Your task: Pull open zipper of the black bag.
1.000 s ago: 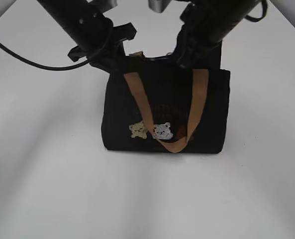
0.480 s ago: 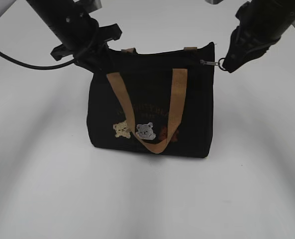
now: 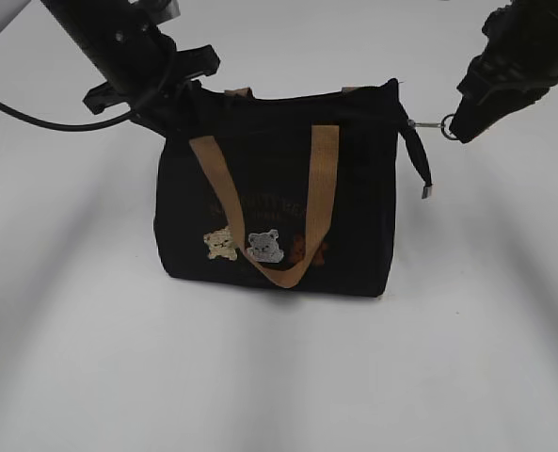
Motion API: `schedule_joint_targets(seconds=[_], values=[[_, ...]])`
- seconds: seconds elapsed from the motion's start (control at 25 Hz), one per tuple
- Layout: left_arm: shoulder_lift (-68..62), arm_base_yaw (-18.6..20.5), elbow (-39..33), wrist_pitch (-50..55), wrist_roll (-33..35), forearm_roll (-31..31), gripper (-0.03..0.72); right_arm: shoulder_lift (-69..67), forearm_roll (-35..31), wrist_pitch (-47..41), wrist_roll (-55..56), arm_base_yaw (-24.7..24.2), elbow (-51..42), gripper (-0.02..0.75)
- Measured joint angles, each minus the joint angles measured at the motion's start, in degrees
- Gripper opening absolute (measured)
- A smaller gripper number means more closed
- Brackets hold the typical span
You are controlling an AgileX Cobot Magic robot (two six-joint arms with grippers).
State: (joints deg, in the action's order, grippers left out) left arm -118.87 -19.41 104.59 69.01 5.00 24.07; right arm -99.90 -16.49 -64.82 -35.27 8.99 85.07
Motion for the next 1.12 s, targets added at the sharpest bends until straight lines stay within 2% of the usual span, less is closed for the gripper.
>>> schedule_joint_targets(seconds=[0.12, 0.2, 0.32, 0.36, 0.44, 0.52, 0.68, 0.84, 0.96, 1.12], values=[[0.00, 0.00, 0.00, 0.00, 0.00, -0.23, 0.055, 0.00, 0.18, -1.30, 2.39, -0.01, 0.00, 0.150], [0.22, 0.00, 0.00, 0.00, -0.04, -0.43, 0.097, 0.11, 0.18, -1.57, 5.31, -0.01, 0.00, 0.324], [2.01, 0.00, -0.07, 0.41, -0.05, -2.04, 0.244, 0.71, 0.22, -2.76, 10.22, -0.01, 0.00, 0.566], [3.00, 0.06, -0.06, 0.57, -0.05, -2.95, 0.295, 1.23, 0.39, -3.50, 11.39, -0.01, 0.00, 0.605], [5.49, 0.17, -0.06, 0.69, -0.05, -4.19, 0.356, 2.84, 0.93, -4.14, 13.40, -0.01, -0.13, 0.627], [8.31, 0.36, -0.06, 0.69, -0.05, -6.40, 0.375, 4.93, 1.66, -4.23, 14.84, -0.01, -1.13, 0.628], [15.43, 0.36, -0.06, 0.76, -0.28, -11.55, 0.379, 10.90, 3.34, -4.37, 17.97, -0.01, -5.68, 0.621], [24.33, 0.36, -2.16, 0.66, -0.90, -13.71, 0.379, 19.04, 4.28, -4.54, 19.62, -0.01, -12.70, 0.610], [32.24, 0.36, -8.48, 0.66, -1.02, -13.73, 0.376, 26.24, 4.55, -4.59, 20.18, -0.01, -18.37, 0.601], [45.00, 0.36, -23.59, 0.64, -1.15, -13.73, 0.375, 36.95, 4.66, -4.65, 20.60, -0.01, -27.04, 0.596]])
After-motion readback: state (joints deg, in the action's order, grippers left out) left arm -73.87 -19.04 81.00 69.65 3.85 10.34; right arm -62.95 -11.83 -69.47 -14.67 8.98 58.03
